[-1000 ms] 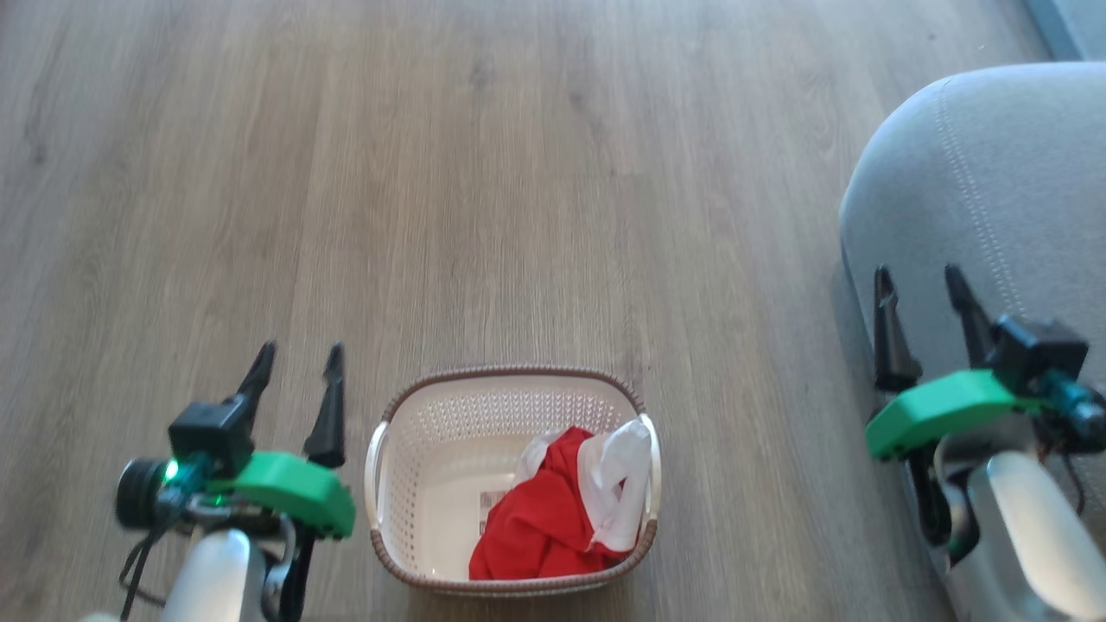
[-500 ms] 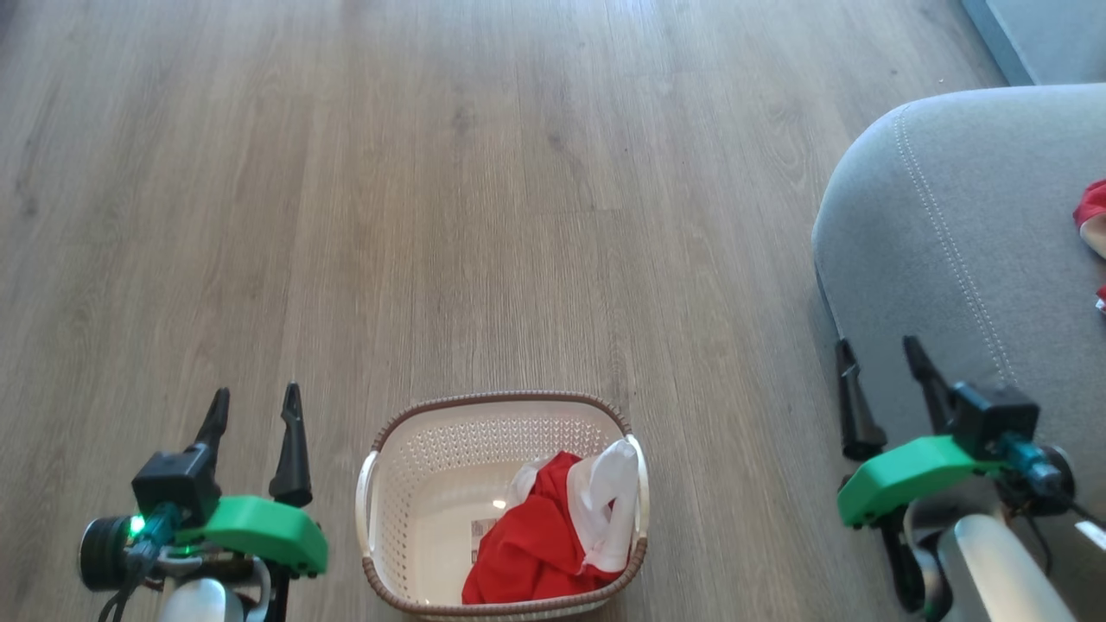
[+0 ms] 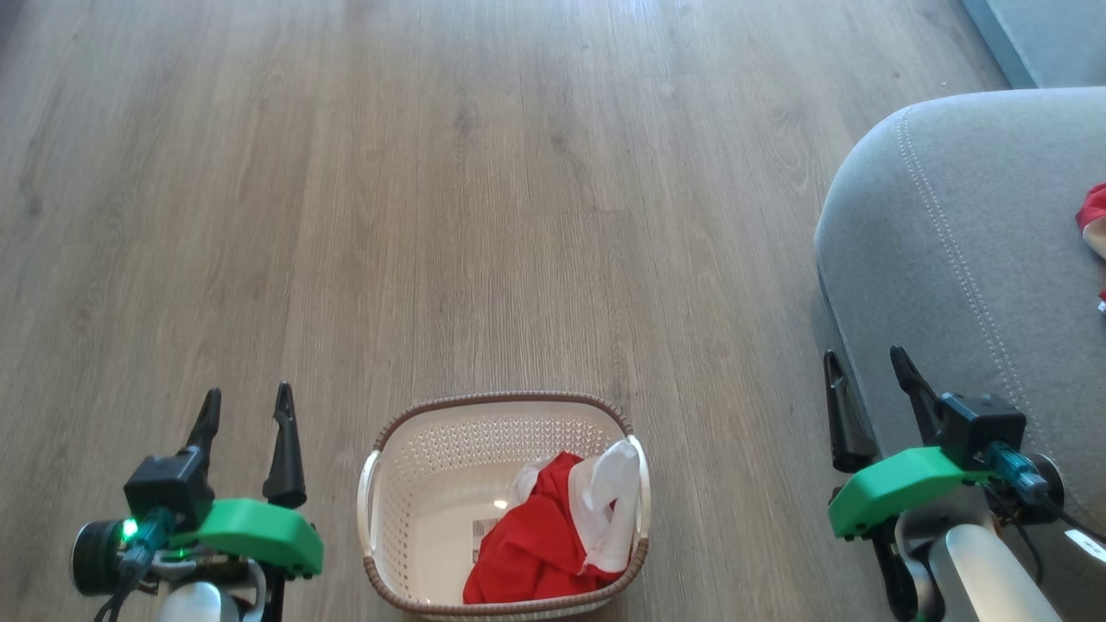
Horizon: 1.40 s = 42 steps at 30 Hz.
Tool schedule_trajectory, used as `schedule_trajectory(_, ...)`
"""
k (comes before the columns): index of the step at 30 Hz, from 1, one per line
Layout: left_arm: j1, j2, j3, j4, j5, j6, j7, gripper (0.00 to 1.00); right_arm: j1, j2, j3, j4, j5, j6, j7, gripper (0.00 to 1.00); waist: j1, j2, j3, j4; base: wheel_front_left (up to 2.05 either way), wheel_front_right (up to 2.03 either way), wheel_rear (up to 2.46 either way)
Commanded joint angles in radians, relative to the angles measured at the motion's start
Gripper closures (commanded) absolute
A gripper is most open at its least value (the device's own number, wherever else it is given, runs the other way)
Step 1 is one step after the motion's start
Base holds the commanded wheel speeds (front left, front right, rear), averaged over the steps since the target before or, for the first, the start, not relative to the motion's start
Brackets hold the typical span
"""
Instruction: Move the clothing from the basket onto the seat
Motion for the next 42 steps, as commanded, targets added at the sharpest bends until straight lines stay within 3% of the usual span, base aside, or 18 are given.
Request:
schedule_trajectory(1, -0.017, 0.003, 0.031, -0.038, -0.005, 0.004, -0.005, 0.00, -0.023, -0.003, 0.023, -0.037, 0.004, 0.007, -0.005, 0.00, 0.0001, -0.0001, 0.002, -0.001, 0.00, 0.00, 0.00)
schedule_trajectory(13, -0.019, 0.003, -0.004, 0.006, -0.011, -0.006, -0.005, 0.00, -0.047, 0.003, 0.024, -0.069, 0.001, 0.007, -0.005, 0.00, 0.0001, -0.0001, 0.073, -0.019, 0.00, 0.00, 0.00)
schedule_trajectory(26, -0.139, 0.003, -0.089, 0.145, -0.006, -0.024, -0.005, 0.00, -0.179, 0.010, 0.044, -0.137, 0.000, 0.007, -0.005, 0.00, 0.0001, -0.0001, 0.332, -0.087, 0.00, 0.00, 0.00)
schedule_trajectory(42, -0.420, 0.003, -0.283, 0.465, -0.006, -0.062, -0.005, 0.00, -0.306, 0.019, 0.047, -0.177, -0.011, 0.007, -0.005, 0.00, 0.0001, -0.0001, 0.621, -0.168, 0.00, 0.00, 0.00)
